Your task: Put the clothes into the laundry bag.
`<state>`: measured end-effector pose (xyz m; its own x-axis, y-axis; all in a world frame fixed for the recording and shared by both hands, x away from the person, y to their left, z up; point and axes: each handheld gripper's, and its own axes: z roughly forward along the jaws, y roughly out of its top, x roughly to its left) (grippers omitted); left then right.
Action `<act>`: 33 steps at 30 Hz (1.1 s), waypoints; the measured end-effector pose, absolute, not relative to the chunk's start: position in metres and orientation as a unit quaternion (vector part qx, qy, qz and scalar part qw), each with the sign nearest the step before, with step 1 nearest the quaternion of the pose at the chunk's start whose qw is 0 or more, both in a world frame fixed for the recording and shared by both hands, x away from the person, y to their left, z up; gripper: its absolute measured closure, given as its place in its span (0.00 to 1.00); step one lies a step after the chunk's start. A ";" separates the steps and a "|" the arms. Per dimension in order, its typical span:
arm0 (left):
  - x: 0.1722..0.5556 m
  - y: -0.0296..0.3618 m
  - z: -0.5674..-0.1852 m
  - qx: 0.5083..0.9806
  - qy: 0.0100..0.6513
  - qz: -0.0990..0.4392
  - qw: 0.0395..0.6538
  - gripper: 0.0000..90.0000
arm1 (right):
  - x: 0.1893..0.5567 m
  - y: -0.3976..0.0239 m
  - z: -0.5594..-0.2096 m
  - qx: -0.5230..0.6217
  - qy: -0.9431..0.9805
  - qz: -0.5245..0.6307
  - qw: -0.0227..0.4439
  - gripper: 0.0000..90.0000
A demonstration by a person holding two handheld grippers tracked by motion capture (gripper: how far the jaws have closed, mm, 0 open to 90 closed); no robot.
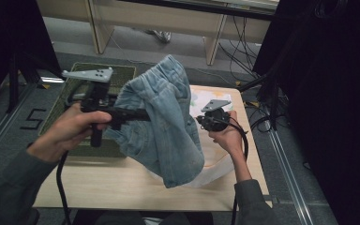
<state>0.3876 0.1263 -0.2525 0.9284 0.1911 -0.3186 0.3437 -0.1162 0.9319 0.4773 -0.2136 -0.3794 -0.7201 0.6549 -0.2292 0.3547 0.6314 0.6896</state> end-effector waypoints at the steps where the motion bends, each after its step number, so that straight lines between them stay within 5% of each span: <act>1: 0.390 0.121 -0.258 0.749 0.179 -0.057 0.636 0.74 | 0.478 -0.215 -0.379 0.284 0.872 0.320 0.238 0.98; 8: 0.402 0.081 -0.323 0.784 0.189 -0.038 0.591 0.74 | 0.478 -0.219 -0.378 0.291 0.869 0.319 0.240 0.98; 12: 0.406 0.058 -0.363 0.835 0.199 -0.001 0.513 0.73 | 0.477 -0.217 -0.379 0.291 0.871 0.317 0.237 0.98; 24: 0.413 0.028 -0.397 0.892 0.160 0.006 0.422 0.72 | 0.472 -0.212 -0.370 0.275 0.869 0.332 0.245 0.99; 29: 0.432 0.016 -0.453 0.910 0.209 -0.028 0.357 0.70 | 0.468 -0.209 -0.369 0.267 0.873 0.331 0.240 0.99; 33: 0.442 0.025 -0.445 0.902 0.237 -0.021 0.361 0.70 | 0.466 -0.204 -0.372 0.262 0.877 0.327 0.236 0.99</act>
